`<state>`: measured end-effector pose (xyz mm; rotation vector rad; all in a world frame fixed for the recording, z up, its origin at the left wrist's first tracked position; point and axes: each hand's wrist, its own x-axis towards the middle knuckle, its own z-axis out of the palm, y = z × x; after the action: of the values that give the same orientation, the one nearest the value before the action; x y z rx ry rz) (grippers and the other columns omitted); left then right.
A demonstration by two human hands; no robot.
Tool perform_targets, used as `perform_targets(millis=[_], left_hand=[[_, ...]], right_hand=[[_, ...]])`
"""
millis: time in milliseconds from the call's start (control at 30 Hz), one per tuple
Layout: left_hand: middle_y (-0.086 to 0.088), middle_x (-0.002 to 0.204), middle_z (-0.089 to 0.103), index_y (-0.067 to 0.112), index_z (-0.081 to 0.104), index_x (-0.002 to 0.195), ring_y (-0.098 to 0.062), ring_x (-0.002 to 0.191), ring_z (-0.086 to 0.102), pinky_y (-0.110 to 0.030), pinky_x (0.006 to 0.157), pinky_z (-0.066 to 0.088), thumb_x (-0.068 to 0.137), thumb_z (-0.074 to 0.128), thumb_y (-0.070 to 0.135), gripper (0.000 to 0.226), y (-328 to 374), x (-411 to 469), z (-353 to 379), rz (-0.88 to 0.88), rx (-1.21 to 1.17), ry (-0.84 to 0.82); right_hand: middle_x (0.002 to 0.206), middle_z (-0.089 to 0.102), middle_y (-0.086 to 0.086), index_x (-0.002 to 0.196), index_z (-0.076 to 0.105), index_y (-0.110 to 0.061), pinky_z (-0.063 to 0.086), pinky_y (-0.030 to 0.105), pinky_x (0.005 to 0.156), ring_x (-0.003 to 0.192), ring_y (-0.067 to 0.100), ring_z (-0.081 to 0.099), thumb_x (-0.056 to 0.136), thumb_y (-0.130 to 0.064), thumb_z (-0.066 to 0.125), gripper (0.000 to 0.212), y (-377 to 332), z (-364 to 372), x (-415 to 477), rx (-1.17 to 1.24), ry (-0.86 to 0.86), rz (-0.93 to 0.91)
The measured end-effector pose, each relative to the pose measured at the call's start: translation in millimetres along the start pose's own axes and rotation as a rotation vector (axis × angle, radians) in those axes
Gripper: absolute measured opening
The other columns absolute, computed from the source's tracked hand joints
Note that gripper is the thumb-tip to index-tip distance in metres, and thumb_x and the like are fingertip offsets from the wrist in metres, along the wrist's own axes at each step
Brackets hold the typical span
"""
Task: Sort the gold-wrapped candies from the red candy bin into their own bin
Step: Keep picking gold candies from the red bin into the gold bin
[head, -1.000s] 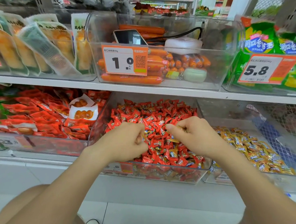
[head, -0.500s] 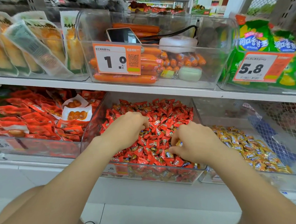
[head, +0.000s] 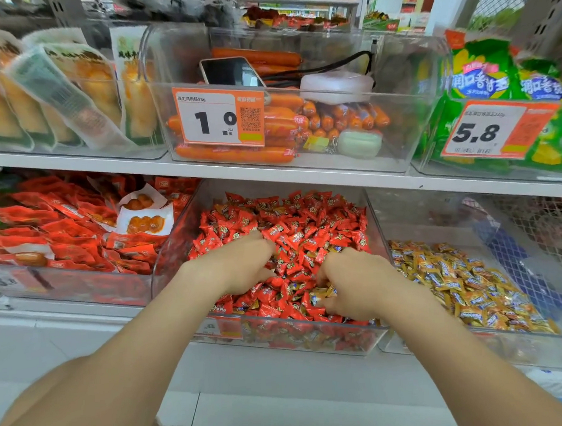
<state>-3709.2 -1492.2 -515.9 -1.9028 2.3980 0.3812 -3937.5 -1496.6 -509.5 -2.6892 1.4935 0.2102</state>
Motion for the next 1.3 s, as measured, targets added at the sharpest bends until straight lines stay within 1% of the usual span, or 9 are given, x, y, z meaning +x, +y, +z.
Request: perform_targets(millis=[233,400,567,667,867,1000,1100,1200,1300], left_hand=[[0.015,0.088,0.056,0.025,0.061,0.103,-0.018,0.097,0.061,-0.04,0.081,0.055,0.102,0.062,0.026,0.001,4.6,-15.4,-3.8,0.02,-0.064,0.125],[0.013,0.084,0.064,0.03,0.056,0.09,-0.009,0.077,0.063,-0.041,0.069,0.056,0.103,0.06,0.025,0.015,-0.5,-31.2,-5.1,0.039,-0.196,0.194],[0.005,0.085,0.064,0.026,0.052,0.095,-0.003,0.068,0.054,-0.025,0.062,0.043,0.108,0.054,0.03,0.014,-3.1,-47.9,-11.9,0.091,-0.419,0.282],[-0.005,0.07,0.062,0.026,0.049,0.096,-0.015,0.053,0.043,-0.036,0.052,0.039,0.108,0.05,0.031,0.013,0.5,-53.3,-15.1,0.064,-0.559,0.325],[0.016,0.051,0.046,0.017,0.064,0.089,-0.005,0.046,0.037,-0.02,0.046,0.032,0.107,0.052,0.03,0.025,27.1,-52.5,-16.6,-0.008,-0.728,0.422],[-0.001,0.054,0.059,0.009,0.062,0.088,-0.018,0.041,0.045,-0.026,0.044,0.034,0.107,0.056,0.031,0.029,47.9,-56.3,-13.8,-0.052,-0.997,0.296],[-0.009,0.073,0.061,0.006,0.069,0.094,-0.025,0.055,0.061,-0.029,0.042,0.041,0.106,0.059,0.025,0.025,79.2,-60.7,-12.7,-0.039,-1.25,0.273],[-0.008,0.084,0.063,0.001,0.071,0.099,-0.02,0.062,0.058,-0.027,0.043,0.04,0.106,0.061,0.021,0.024,122.5,-56.3,-17.3,-0.004,-1.455,0.208],[-0.002,0.073,0.05,0.006,0.072,0.099,-0.014,0.057,0.037,-0.022,0.042,0.027,0.106,0.059,0.019,0.019,169.1,-34.9,-16.2,-0.02,-1.463,0.083]], right_hand=[[0.098,0.065,-0.006,0.11,0.072,-0.031,0.049,0.036,0.074,0.102,0.024,0.063,0.085,-0.041,0.075,0.028,1.7,-8.2,0.5,0.119,0.016,-0.025],[0.067,0.062,-0.01,0.088,0.071,-0.034,0.052,0.034,0.078,0.071,0.007,0.057,0.088,-0.049,0.076,0.016,11.0,-17.8,-4.9,0.306,0.158,-0.064],[0.052,0.058,-0.007,0.1,0.065,-0.034,0.032,0.017,0.053,0.05,0.008,0.051,0.097,-0.053,0.068,0.019,21.0,-28.9,-13.8,0.461,0.164,-0.11],[0.05,0.048,-0.003,0.097,0.063,-0.035,0.038,0.028,0.053,0.048,0.012,0.044,0.099,-0.057,0.063,0.022,23.1,-29.3,-17.0,0.538,0.171,-0.113],[0.062,0.05,0.001,0.085,0.065,-0.021,0.033,0.031,0.053,0.054,0.02,0.04,0.1,-0.053,0.064,0.035,20.9,-43.1,-34.6,0.87,0.13,-0.128],[0.066,0.046,0.009,0.077,0.06,-0.012,0.024,0.025,0.048,0.058,0.021,0.033,0.101,-0.045,0.063,0.042,59.1,-51.3,-61.5,1.167,0.095,0.006],[0.075,0.043,0.016,0.08,0.062,-0.008,0.022,0.02,0.04,0.054,0.017,0.034,0.102,-0.04,0.065,0.039,106.1,-39.1,-79.8,1.263,0.124,0.205],[0.063,0.057,0.015,0.075,0.063,-0.004,0.045,0.03,0.045,0.05,0.027,0.048,0.099,-0.046,0.067,0.049,148.7,-8.8,-89.0,0.935,0.264,0.501],[0.069,0.071,0.011,0.08,0.064,-0.01,0.059,0.045,0.072,0.071,0.032,0.068,0.097,-0.042,0.065,0.036,175.1,16.0,-94.8,0.556,0.319,0.621]])
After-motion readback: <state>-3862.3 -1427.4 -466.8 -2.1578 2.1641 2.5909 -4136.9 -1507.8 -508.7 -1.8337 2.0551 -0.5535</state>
